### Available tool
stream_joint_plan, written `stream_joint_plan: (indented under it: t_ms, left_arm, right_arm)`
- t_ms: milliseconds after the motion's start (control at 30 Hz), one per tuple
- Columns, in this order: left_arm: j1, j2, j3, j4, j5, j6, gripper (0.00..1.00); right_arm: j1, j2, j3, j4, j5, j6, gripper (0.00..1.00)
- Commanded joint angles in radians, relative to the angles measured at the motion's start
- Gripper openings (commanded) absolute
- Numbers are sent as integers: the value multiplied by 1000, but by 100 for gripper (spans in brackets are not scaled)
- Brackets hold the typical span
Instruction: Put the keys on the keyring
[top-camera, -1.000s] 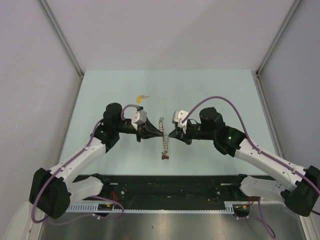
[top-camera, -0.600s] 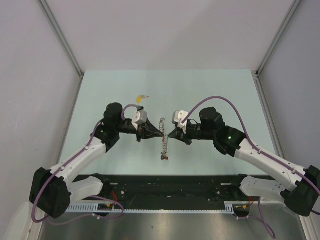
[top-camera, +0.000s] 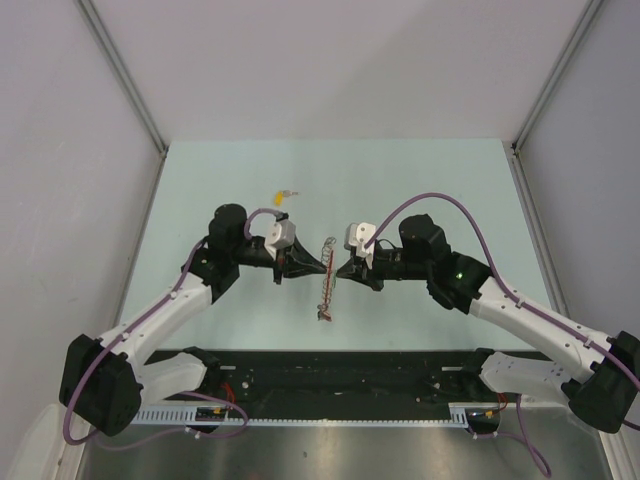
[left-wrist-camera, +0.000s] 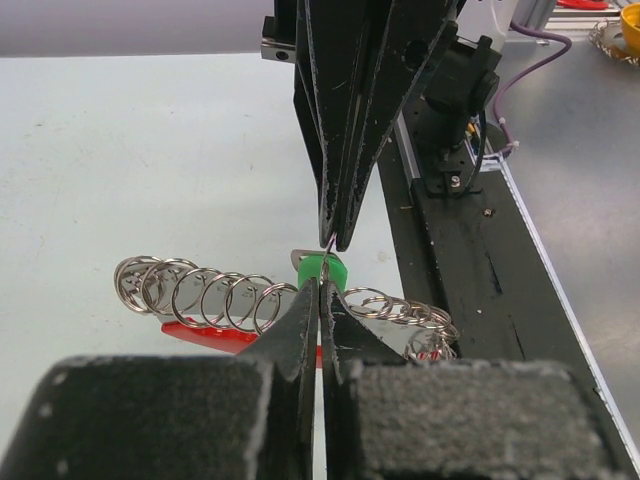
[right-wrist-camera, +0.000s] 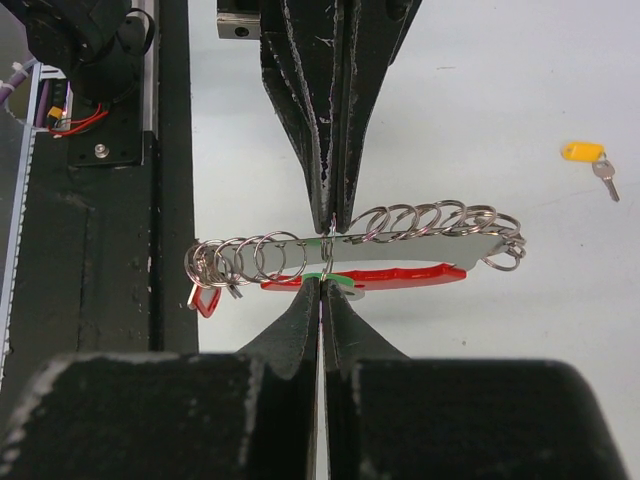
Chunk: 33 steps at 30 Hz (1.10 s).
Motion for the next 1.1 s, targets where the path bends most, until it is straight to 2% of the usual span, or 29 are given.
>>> stream_joint_plan:
  t_ms: [0,400,633,1067]
  left_arm:
    - [6,-5,55,-29,43,60,1]
    - [6,4,76,-115,80,135,0]
    - [8,0,88,-198,91,207,0]
    - [8,21,110,-249,155,241,1]
  right_arm:
    - [6,-11,25,17,-42,-8,0]
    - [6,4,25,-4,-80,-11,0]
    - [0,-16,25,-27,21,-12,0]
    - [26,1,26,-3,41,-35,0]
